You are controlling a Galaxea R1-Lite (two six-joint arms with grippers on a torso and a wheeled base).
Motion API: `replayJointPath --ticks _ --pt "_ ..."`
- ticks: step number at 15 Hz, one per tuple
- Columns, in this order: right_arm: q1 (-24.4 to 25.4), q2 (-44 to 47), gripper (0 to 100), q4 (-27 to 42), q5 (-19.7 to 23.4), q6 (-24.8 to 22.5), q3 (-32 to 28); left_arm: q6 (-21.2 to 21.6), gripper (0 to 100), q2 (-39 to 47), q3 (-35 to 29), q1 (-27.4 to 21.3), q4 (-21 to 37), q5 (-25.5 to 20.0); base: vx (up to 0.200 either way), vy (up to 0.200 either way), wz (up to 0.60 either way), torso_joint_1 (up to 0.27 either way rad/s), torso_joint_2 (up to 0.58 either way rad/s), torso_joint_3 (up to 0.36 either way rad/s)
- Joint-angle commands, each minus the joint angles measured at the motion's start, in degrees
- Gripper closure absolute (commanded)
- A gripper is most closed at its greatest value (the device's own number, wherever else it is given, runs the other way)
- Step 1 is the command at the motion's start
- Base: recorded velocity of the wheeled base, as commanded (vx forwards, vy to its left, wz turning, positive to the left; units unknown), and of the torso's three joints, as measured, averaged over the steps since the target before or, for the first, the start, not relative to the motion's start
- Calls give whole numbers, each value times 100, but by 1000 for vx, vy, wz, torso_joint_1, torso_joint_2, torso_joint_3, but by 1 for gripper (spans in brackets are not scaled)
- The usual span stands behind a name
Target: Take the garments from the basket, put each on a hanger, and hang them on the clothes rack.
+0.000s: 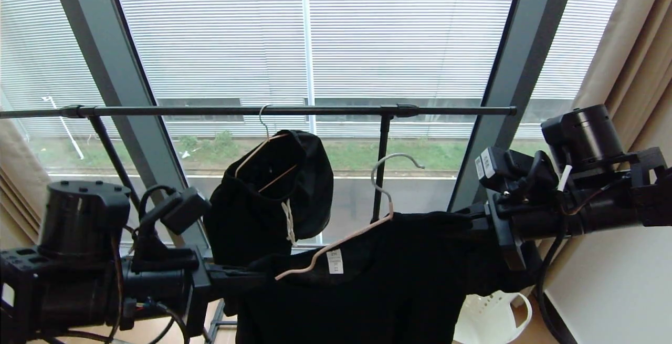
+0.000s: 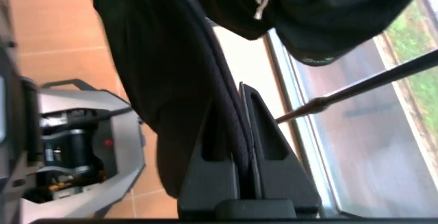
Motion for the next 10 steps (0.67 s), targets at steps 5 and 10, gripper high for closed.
replayJointPath --ticks 5,10 --pt "7 -98 100 2 157 40 30 257 100 -649 -1303 -848 1141 1203 0 0 0 0 0 0" --pt "-133 -36 100 -587 913 1103 12 266 100 -719 -1276 -804 1220 1300 0 0 0 0 0 0"
